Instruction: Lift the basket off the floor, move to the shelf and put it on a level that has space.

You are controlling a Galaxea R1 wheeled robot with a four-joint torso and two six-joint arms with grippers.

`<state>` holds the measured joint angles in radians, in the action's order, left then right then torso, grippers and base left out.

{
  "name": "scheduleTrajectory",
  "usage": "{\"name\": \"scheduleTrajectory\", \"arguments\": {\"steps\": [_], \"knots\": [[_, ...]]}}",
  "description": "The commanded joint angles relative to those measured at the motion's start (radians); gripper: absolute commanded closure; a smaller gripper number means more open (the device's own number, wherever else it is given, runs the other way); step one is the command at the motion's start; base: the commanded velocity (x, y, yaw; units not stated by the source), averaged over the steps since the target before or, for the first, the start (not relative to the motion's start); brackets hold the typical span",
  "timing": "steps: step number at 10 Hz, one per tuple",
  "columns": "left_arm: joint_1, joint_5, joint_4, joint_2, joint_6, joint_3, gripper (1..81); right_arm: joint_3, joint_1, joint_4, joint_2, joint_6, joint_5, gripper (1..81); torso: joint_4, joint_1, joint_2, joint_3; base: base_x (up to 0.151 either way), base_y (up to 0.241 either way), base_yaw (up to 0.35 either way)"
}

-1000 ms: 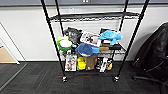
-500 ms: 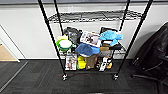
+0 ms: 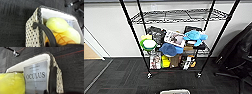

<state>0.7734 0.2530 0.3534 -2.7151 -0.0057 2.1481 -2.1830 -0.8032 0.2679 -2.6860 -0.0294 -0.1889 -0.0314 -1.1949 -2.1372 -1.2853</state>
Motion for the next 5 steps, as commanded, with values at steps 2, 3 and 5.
{"name": "scheduleTrajectory", "arguments": {"steps": [2,3,5], "knots": [[-0.144,0.1,0.053,0.007,0.0,-0.039,81.1,-0.023,0.123,0.011,-0.034,0.002,-0.08,81.1,0.0,0.08,0.125,0.073,0.0,0.0,0.0],[-0.15,0.1,0.062,0.014,0.0,-0.045,81.1,-0.032,0.124,0.013,-0.044,0.003,-0.08,81.1,0.0,0.097,0.152,0.09,0.0,0.0,0.0],[-0.151,0.1,0.064,0.023,0.0,-0.056,81.1,-0.032,0.129,0.021,-0.048,0.003,-0.08,81.1,0.0,0.141,0.219,0.132,0.0,0.0,0.0]]}}
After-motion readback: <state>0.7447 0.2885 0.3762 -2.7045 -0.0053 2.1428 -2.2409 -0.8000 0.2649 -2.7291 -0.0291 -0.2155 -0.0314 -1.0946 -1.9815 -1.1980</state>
